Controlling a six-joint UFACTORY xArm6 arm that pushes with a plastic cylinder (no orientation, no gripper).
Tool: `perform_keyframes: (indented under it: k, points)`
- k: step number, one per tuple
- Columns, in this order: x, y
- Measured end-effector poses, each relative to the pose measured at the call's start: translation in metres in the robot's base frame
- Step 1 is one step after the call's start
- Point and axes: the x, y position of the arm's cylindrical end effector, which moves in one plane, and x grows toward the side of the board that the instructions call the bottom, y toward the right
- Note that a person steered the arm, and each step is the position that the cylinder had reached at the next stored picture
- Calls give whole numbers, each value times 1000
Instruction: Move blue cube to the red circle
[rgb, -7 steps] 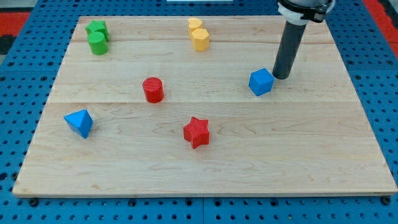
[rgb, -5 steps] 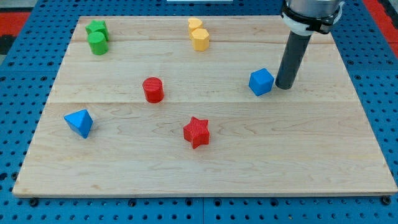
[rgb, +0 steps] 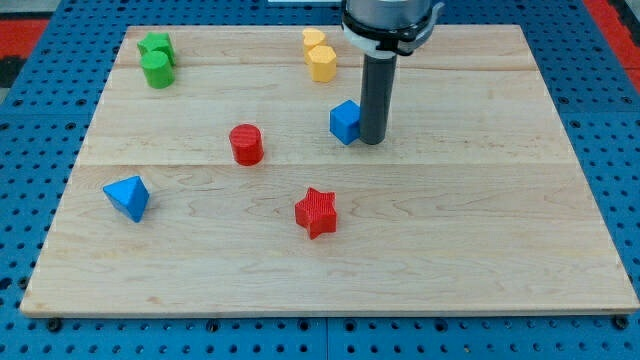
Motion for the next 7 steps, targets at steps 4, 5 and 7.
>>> perform_keyframes:
  k: [4,5,7]
  points:
    - [-14,1]
    - [-37,1]
    - [-41,1]
